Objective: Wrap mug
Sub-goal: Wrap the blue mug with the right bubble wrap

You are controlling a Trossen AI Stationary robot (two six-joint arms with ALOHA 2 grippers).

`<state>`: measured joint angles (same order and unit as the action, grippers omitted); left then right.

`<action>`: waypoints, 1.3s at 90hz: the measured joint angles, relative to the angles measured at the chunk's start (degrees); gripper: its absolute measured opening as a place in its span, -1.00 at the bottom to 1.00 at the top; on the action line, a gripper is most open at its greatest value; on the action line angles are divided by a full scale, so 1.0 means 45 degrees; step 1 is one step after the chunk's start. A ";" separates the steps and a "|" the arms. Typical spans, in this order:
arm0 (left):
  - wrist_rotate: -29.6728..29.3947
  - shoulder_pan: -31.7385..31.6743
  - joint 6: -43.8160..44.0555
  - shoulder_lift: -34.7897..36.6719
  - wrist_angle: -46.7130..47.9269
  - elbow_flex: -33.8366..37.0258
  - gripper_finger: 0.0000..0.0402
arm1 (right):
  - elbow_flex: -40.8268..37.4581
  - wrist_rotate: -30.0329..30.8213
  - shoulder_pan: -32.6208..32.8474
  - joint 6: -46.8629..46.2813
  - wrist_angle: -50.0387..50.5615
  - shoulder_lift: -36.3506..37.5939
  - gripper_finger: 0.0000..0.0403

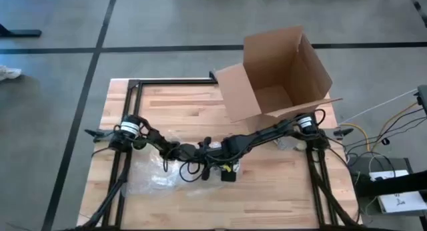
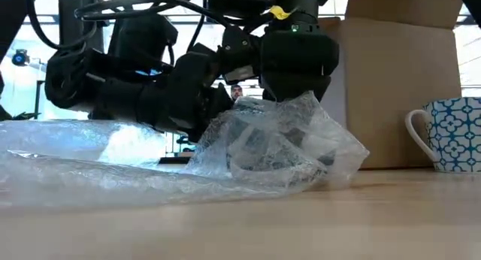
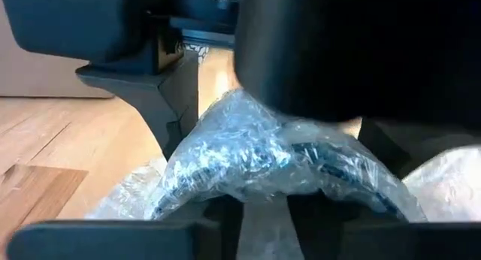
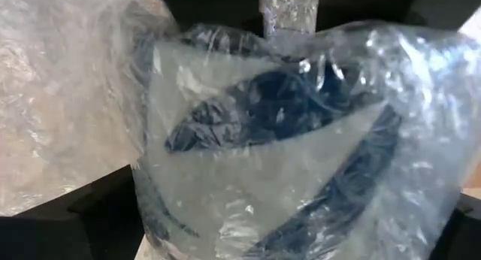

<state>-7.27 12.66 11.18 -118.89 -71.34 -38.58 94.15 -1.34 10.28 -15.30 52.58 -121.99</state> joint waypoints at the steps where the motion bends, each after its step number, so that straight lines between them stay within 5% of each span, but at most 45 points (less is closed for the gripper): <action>1: 0.0019 -0.0003 -0.0080 0.0022 0.0008 0.0036 -0.47 | 0.0000 0.0000 0.0000 0.0006 -0.0013 0.0000 0.96; 17: 0.0152 -0.0143 -0.1014 0.1055 0.0100 0.1316 -0.32 | 0.0044 0.0269 0.0005 0.0452 -0.0421 -0.0010 0.96; 62: -0.0060 -0.0163 -0.0570 0.3629 0.0403 0.3808 -0.28 | 0.0039 0.0724 0.0010 0.1416 -0.0519 -0.0010 0.96; 85: -0.0073 0.0017 -0.0174 0.2894 0.0749 0.3287 -0.34 | 0.0031 0.0715 0.0010 0.1434 -0.0555 -0.0010 0.96; 117: -0.0462 -0.0013 -0.0758 0.0471 0.0751 0.0443 -0.49 | -0.0009 0.0638 0.0028 0.1597 -0.0530 -0.0010 0.96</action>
<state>-9.35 12.60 7.77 -116.77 -67.96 -36.59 94.11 1.53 10.41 -8.12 50.19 -122.04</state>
